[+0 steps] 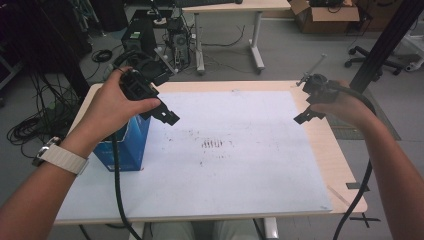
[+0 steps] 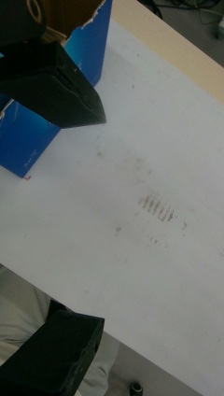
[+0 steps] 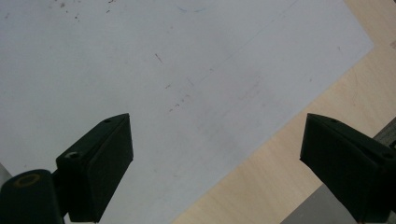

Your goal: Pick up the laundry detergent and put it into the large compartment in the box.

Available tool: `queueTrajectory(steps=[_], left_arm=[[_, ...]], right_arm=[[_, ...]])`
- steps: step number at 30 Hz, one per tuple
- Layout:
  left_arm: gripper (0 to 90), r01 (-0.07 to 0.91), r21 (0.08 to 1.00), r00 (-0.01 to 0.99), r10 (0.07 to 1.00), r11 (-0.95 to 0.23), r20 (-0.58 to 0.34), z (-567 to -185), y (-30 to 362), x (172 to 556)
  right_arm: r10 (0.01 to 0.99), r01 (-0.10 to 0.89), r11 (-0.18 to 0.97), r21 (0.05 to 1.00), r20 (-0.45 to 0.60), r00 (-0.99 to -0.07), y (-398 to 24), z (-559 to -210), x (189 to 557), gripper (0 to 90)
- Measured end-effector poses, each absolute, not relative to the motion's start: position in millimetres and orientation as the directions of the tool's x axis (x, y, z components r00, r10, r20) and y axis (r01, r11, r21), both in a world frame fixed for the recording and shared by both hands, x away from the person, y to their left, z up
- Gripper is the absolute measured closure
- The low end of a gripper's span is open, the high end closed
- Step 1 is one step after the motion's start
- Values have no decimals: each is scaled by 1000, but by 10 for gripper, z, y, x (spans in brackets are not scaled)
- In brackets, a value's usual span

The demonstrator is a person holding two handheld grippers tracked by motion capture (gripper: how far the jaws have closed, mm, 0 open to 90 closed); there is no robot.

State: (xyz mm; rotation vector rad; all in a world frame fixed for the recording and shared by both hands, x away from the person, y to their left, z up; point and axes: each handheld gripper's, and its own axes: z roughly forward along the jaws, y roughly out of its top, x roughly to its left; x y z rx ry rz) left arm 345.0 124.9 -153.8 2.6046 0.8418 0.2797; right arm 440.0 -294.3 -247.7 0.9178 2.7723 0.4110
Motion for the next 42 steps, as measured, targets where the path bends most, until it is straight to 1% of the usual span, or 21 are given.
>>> queueTrajectory(steps=[14, 42], left_arm=[[53, 498, 414, 818, 571, -762, 66, -1592, 1119, 3439], [61, 494, 395, 825, 561, -775, 68, -1630, 1068, 3449]], right_arm=[[606, 554, 769, 317, -89, -790, -2969, -2517, 4411, 94], [605, 552, 768, 325, -88, -791, -2973, -2506, 4405, 94]])
